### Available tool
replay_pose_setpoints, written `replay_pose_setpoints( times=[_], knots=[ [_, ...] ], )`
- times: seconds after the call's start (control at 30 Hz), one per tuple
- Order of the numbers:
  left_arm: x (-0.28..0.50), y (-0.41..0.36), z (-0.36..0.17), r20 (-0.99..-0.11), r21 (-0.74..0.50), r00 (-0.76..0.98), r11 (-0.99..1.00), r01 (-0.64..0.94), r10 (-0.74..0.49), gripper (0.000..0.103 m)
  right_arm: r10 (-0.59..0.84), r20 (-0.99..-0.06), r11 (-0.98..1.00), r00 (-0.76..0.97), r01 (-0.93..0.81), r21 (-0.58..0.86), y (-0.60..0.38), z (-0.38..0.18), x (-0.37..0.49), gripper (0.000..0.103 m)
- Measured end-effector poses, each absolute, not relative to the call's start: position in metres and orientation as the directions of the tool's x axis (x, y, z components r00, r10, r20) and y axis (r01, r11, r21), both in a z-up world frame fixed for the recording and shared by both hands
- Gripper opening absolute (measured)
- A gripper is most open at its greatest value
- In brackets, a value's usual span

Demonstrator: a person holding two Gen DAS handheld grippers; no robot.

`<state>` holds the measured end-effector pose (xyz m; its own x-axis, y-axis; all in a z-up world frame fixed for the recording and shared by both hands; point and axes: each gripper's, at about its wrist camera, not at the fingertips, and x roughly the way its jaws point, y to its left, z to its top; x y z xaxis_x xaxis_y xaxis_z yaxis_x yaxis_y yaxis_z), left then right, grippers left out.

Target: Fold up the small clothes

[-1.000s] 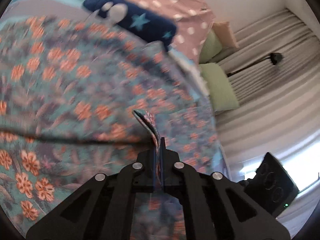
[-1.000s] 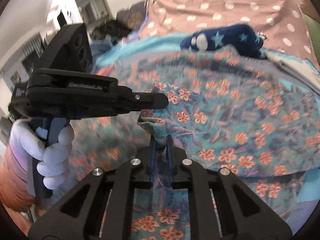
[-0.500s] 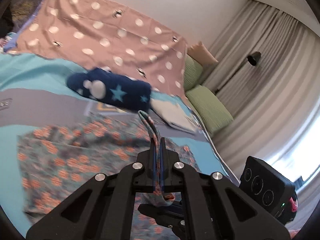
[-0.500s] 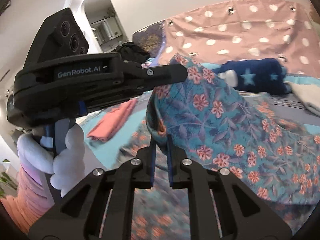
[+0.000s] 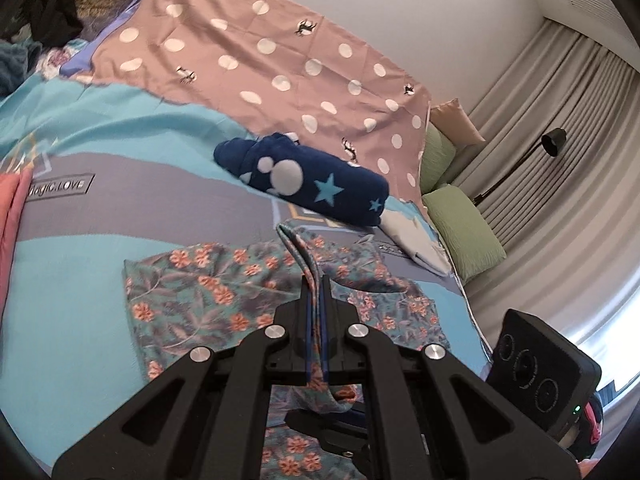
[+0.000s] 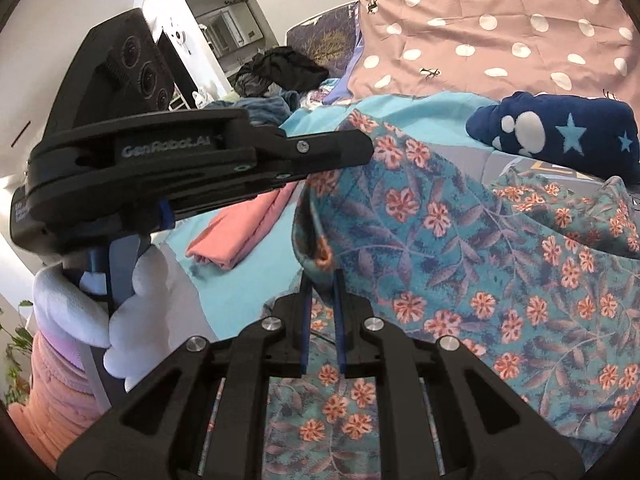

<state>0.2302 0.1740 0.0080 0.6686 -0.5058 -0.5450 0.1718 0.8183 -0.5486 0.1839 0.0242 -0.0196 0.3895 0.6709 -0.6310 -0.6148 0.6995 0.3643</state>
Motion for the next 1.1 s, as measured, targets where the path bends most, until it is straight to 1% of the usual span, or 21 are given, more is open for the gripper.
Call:
replay_pose_setpoints(
  times=[0.07,0.1,0.13,0.2,0.33,0.53,0.67,0.73,0.77,0.87,0.9,1.0,1.03,1.1],
  knots=[
    [0.233,0.178,0.001,-0.546,-0.570,0.660,0.806,0.159,-0.516,0.003,0.661,-0.645,0.706,0.383,-0.610,0.361,0.021,-0.024,0.185,0.015],
    [0.235,0.179,0.000,-0.540,-0.590,0.656,0.793,0.152,-0.527,0.003,0.658,-0.649,0.708,0.382,-0.608,0.360,0.017,-0.025,0.181,0.022],
    [0.236,0.178,0.000,-0.532,-0.608,0.651,0.780,0.151,-0.541,0.003,0.652,-0.652,0.713,0.387,-0.605,0.354,0.007,-0.026,0.179,0.026],
    [0.240,0.171,0.008,-0.508,-0.635,0.641,0.753,0.173,-0.576,0.003,0.635,-0.657,0.728,0.407,-0.601,0.330,-0.009,-0.025,0.170,0.026],
    [0.245,0.141,0.044,-0.473,-0.619,0.622,0.738,0.270,-0.624,0.003,0.594,-0.666,0.762,0.452,-0.582,0.285,-0.056,-0.023,0.153,0.026],
    [0.252,0.068,0.124,-0.423,-0.593,0.561,0.686,0.422,-0.711,0.003,0.550,-0.679,0.806,0.486,-0.522,0.279,-0.116,-0.031,0.132,0.026],
    [0.248,0.003,0.181,-0.411,-0.519,0.527,0.666,0.535,-0.744,0.003,0.514,-0.690,0.821,0.509,-0.525,0.224,-0.121,-0.037,0.128,0.026],
    [0.246,-0.025,0.200,-0.410,-0.488,0.515,0.658,0.573,-0.753,0.003,0.480,-0.696,0.837,0.533,-0.516,0.182,-0.121,-0.041,0.137,0.026],
    [0.245,-0.037,0.207,-0.410,-0.477,0.509,0.654,0.588,-0.757,0.003,0.446,-0.702,0.856,0.555,-0.493,0.154,-0.124,-0.043,0.143,0.026],
    [0.240,-0.065,0.221,-0.415,-0.441,0.504,0.652,0.616,-0.757,0.003,0.300,-0.713,0.935,0.634,-0.343,0.090,-0.146,-0.050,0.170,0.026],
    [0.238,-0.071,0.222,-0.418,-0.430,0.506,0.655,0.621,-0.755,0.003,0.217,-0.725,0.967,0.654,-0.245,0.069,-0.163,-0.054,0.179,0.026],
    [0.240,-0.074,0.216,-0.436,-0.408,0.515,0.672,0.618,-0.738,0.003,0.090,-0.766,0.995,0.636,-0.032,0.091,-0.215,-0.066,0.188,0.027],
    [0.243,-0.075,0.215,-0.440,-0.406,0.520,0.679,0.612,-0.732,0.003,0.102,-0.776,0.992,0.622,-0.001,0.130,-0.228,-0.069,0.188,0.026],
    [0.248,-0.071,0.210,-0.446,-0.406,0.534,0.694,0.595,-0.719,0.002,0.192,-0.775,0.965,0.602,0.028,0.261,-0.256,-0.075,0.187,0.026]
  ],
)
